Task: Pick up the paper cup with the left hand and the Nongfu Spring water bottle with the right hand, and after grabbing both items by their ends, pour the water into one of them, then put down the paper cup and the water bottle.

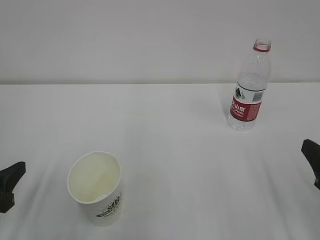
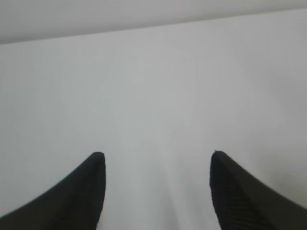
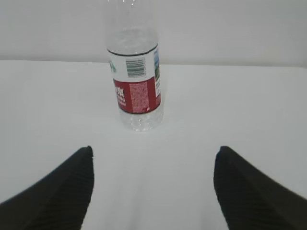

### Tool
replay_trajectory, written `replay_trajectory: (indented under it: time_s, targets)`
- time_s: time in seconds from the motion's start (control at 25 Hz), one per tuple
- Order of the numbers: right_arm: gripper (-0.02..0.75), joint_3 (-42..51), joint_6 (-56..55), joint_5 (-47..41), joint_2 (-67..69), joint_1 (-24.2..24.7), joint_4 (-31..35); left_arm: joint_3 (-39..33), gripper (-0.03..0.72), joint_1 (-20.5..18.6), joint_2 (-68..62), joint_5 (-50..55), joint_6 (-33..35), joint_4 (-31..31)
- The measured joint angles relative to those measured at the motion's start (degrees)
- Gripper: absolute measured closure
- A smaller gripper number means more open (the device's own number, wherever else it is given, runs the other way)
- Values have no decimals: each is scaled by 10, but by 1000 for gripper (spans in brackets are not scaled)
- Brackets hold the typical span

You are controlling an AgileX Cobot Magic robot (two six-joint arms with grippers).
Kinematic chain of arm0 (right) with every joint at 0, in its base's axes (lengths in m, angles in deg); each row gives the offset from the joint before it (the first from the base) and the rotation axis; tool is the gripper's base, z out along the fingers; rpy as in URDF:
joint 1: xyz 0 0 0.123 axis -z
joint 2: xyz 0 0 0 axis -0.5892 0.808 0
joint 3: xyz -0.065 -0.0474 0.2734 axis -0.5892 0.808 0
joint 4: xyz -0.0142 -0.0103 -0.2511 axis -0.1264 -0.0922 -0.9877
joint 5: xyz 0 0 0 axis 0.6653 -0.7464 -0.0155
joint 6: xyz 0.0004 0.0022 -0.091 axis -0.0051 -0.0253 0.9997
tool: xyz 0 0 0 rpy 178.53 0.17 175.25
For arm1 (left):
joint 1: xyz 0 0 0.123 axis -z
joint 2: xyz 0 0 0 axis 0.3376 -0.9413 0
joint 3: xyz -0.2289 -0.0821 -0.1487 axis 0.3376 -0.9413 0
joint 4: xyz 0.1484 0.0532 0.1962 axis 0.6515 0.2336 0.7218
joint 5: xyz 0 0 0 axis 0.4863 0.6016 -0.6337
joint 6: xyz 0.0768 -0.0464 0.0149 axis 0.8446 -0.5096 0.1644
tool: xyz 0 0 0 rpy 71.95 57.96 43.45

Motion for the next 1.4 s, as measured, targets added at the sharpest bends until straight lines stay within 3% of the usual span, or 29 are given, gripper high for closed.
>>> replay_trajectory:
  time_s: [0.36,0.56,1.4]
  targets:
    - [233,22,-46,56,0,0,-24,-1,214,1,-21,-12,-26,95]
    - [235,22,-52,84,0,0,-24,-1,252,1,-21,-12,-27,106]
    - [235,22,-53,116,0,0,-77,-1,283,1,-21,-15,-28,123]
